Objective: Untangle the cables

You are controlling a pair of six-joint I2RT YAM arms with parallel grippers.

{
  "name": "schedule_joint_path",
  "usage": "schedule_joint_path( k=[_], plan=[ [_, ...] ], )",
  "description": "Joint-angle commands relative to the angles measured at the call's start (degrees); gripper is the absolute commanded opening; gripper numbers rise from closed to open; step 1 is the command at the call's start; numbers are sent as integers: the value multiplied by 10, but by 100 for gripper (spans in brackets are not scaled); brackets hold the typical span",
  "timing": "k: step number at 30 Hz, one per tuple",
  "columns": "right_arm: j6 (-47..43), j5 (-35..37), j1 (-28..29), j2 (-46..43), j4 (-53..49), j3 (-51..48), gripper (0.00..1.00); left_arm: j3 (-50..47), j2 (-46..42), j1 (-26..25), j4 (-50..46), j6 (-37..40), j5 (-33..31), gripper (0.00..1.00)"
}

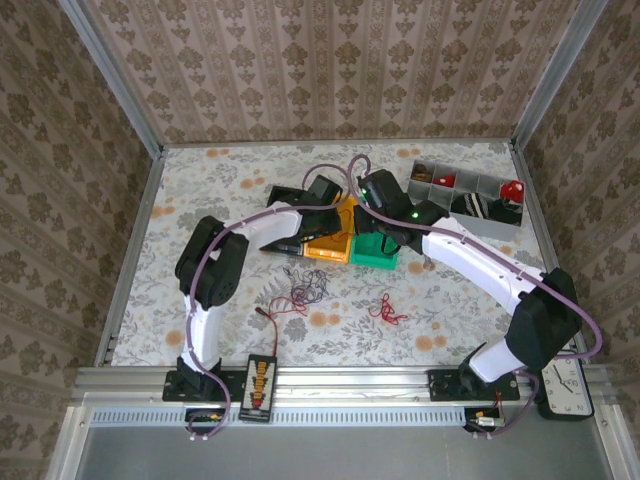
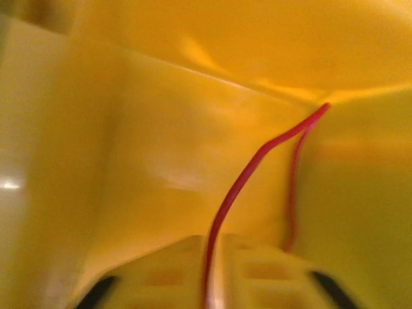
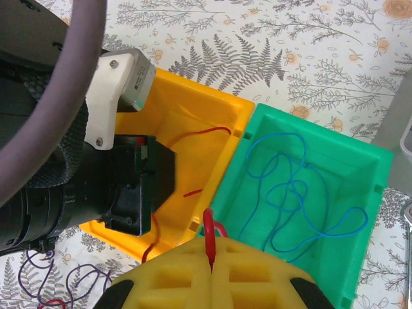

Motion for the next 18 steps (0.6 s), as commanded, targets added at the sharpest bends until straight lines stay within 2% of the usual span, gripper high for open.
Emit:
schedule_joint_path(
  k=[1, 4, 10, 15, 18],
  plan=[
    [10, -5, -2, -13, 3, 9, 0, 21, -9, -2, -25, -1, 2, 37],
    [10, -7, -2, -10, 5, 11, 0, 32, -46, -2, -32, 4, -11, 53],
    [5, -11, -2, 9, 3, 25, 0, 49, -95, -2, -56, 13, -29, 76],
    [2, -7, -3, 22, 2, 39, 0, 30, -122, 3, -51, -5, -14, 91],
    [0, 5, -6, 29, -4, 48, 0, 6, -142, 13, -32, -16, 3, 97]
  ],
)
